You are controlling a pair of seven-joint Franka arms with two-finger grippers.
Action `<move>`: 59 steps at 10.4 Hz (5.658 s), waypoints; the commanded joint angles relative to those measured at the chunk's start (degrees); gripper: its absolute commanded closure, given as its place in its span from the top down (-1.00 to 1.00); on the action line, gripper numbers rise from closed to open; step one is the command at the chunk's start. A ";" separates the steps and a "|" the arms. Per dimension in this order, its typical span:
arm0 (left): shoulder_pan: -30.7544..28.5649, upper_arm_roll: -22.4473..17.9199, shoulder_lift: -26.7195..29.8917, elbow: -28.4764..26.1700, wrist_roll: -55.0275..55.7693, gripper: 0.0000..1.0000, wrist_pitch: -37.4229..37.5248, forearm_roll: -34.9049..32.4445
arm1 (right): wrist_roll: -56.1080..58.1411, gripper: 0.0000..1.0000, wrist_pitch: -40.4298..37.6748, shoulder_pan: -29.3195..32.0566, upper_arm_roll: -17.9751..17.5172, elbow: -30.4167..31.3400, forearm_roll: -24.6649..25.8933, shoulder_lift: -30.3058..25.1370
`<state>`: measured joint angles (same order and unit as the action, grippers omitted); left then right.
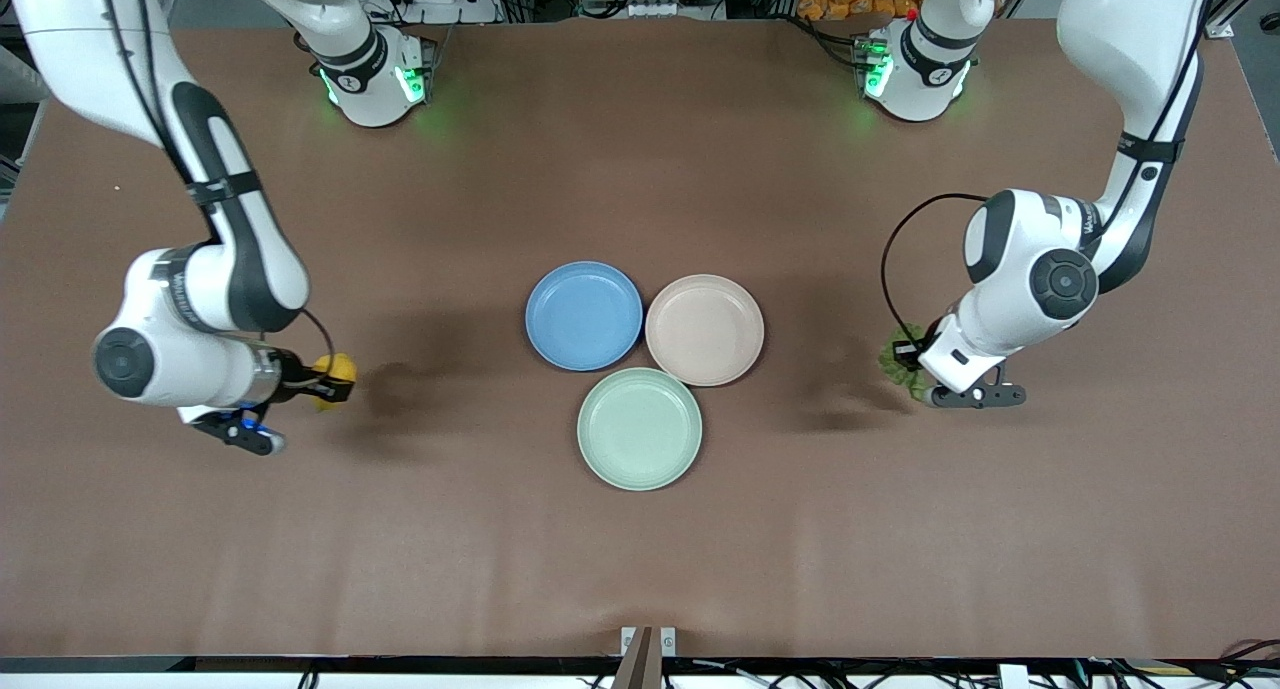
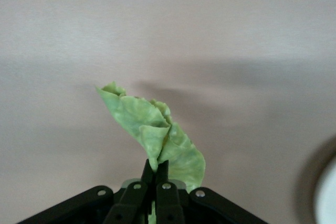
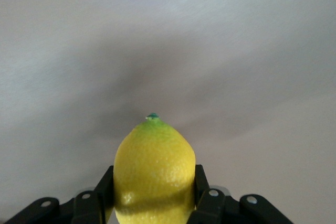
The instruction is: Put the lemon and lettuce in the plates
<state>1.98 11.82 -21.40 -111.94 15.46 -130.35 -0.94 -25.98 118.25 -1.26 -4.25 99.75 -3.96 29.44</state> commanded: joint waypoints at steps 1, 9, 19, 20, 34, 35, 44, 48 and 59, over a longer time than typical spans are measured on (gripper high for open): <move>0.05 2.58 0.22 3.91 5.53 -1.00 5.09 -1.16 | -9.49 -1.00 -0.21 -5.49 0.12 0.62 -0.61 -1.76; 9.43 5.85 -3.02 11.30 26.17 -1.00 6.69 -1.16 | -41.65 -1.00 1.54 -26.49 0.29 -1.49 0.17 -0.10; 20.96 4.79 -16.22 19.92 46.51 1.00 4.58 -6.09 | -52.33 0.80 10.43 -34.07 0.38 -1.49 0.53 5.18; 20.44 4.79 -14.91 19.92 45.98 1.00 4.67 -6.78 | -52.33 1.00 10.43 -34.42 0.47 -1.40 1.05 5.18; 0.86 5.49 2.49 23.26 11.03 1.00 17.39 -4.78 | -17.21 1.00 2.70 -11.95 0.82 -2.99 5.19 2.11; -1.25 5.41 4.25 23.26 7.34 1.00 18.72 -3.29 | -13.78 1.00 2.00 -10.01 0.82 -2.72 5.10 1.93; 4.66 -6.93 15.86 23.44 -3.50 1.00 31.02 -1.87 | 11.48 1.00 -4.52 3.28 0.82 0.07 0.26 -3.06; 5.23 -9.62 18.06 23.70 -8.51 1.00 34.19 -1.34 | 13.50 1.00 -2.85 2.23 0.65 9.91 0.44 -12.28; 1.98 -9.98 19.64 28.09 -14.05 1.00 44.13 1.12 | 16.92 1.00 8.41 2.93 -0.94 28.67 1.23 -32.60</move>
<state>4.37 1.90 -2.70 -84.38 3.28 -88.11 -1.35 -10.71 127.13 0.83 -4.89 127.56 -2.94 -0.20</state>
